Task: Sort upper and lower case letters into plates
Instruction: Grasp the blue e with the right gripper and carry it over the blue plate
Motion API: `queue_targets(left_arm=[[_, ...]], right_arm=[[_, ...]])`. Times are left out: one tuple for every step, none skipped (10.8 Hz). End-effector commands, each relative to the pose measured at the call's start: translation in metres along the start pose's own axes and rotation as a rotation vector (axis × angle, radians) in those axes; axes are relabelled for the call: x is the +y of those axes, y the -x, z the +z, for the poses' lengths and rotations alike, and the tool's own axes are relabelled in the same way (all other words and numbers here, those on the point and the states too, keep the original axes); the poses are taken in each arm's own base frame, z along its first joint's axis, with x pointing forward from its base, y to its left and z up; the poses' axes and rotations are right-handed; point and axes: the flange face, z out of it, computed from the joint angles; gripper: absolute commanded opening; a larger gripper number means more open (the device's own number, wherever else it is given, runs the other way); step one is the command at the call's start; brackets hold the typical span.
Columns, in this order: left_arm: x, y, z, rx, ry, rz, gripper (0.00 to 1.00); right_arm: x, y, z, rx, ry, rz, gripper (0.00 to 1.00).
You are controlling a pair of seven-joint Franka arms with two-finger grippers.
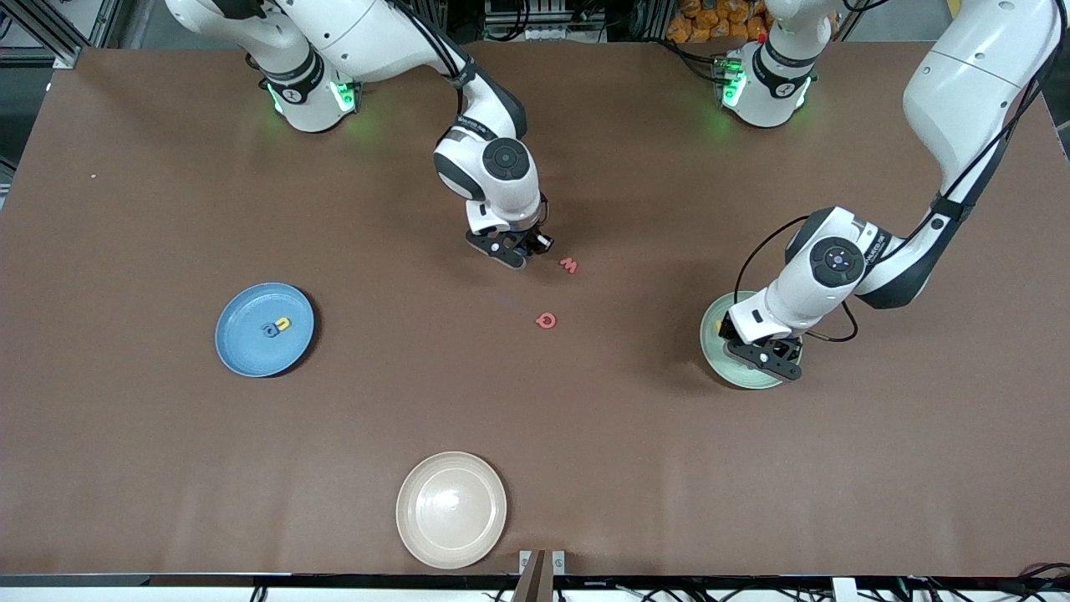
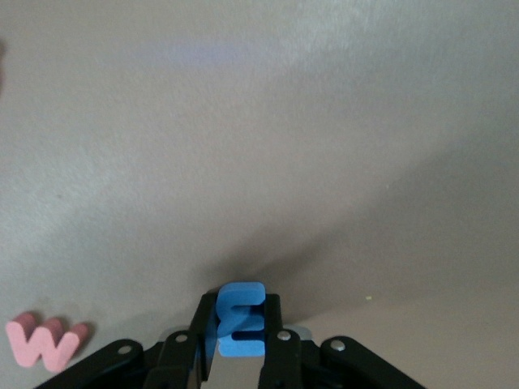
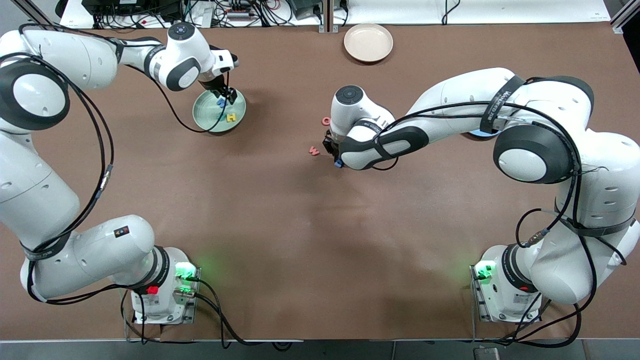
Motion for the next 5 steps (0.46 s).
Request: queue_targets(left_arm=[[0.024, -0.005, -0.012, 0.000, -0.008, -0.087, 0.67], [0.041, -0.005, -0.011, -0.004, -0.003, -0.138, 0.70], [0.059, -0.005, -0.011, -0.027, -0.007, -0.179, 0.72], [0.081, -0.008, -0.013, -0.037, -0.009, -0.236, 0.73], [0.106, -0.009, -0.010, -0.041, -0.008, -0.266, 0.77]], right_arm=[[0.009, -0.043, -0.048, 0.022, 0.037, -0.061, 0.00], [0.018, -0.065, -0.080, 0.019, 0.065, -0.114, 0.00], [0.030, -0.086, -0.111, -0.002, 0.081, -0.177, 0.00], [0.046, -0.112, -0.139, -0.040, 0.090, -0.249, 0.00], [0.069, -0.148, -0.160, -0.063, 0.105, -0.307, 0.00]])
